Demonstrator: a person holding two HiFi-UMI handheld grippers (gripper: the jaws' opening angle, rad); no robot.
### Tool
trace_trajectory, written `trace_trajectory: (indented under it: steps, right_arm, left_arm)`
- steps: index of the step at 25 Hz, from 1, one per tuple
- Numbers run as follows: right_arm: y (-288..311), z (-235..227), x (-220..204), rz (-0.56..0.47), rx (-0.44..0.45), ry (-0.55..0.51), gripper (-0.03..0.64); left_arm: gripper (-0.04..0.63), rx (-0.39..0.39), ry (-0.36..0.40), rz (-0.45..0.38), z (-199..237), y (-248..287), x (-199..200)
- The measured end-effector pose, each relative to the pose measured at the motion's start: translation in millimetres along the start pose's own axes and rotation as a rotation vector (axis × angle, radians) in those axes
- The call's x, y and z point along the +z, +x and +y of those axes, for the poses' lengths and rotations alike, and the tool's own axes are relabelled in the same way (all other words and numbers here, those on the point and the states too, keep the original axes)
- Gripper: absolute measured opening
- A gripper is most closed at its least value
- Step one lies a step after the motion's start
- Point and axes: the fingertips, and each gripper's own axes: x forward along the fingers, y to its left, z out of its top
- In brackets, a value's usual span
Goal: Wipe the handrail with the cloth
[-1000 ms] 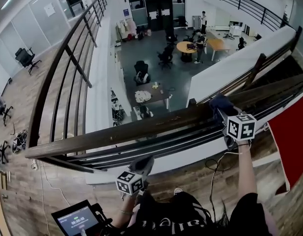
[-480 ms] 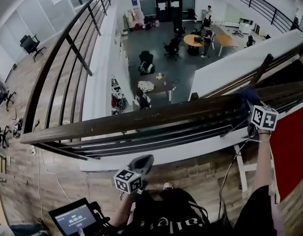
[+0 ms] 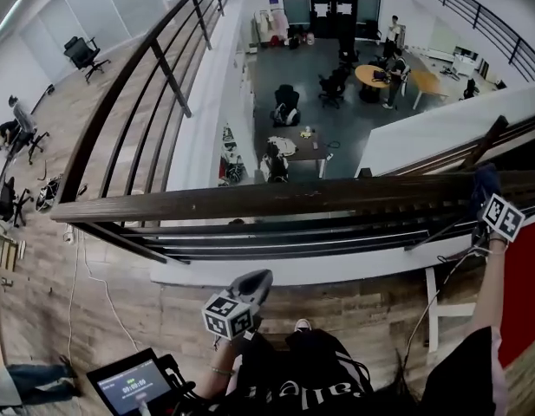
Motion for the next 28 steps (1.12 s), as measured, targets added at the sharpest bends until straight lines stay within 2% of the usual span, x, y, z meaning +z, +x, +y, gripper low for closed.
trace_trajectory:
  steps: [3,6,12,22,28]
  right_arm:
    - [-19.0,26.8,-3.5,-0.029,0.014,0.013,0.109]
    - [-47.8,92.8,-12.6,-0.048,0.075,-0.003,0.109]
    - [-114.1,280.9,-62.9,-0.053,0.257,-0.029,0.109]
    - [-192.9,599.7,-188.8,0.077,0.569,-0.082,0.109]
    - [-214.6,739.4,-252.6,0.172,0.741,-0.165,0.109]
  left_arm:
    - [0.002,0.029,-0.016,-0.026,7.9,-20.5,4.6]
    - [0.002,0.06,-0.029,-0.045,27.0,-56.4,11.6]
    - [0.002,0.117,-0.029,-0.064,96.6,-145.7,9.0]
    - [0.002,0.192,-0.018,-0.079,213.2,-278.3,0.8]
    - [0.002,0.217,-0.018,-0.072,246.0,-312.0,-23.2]
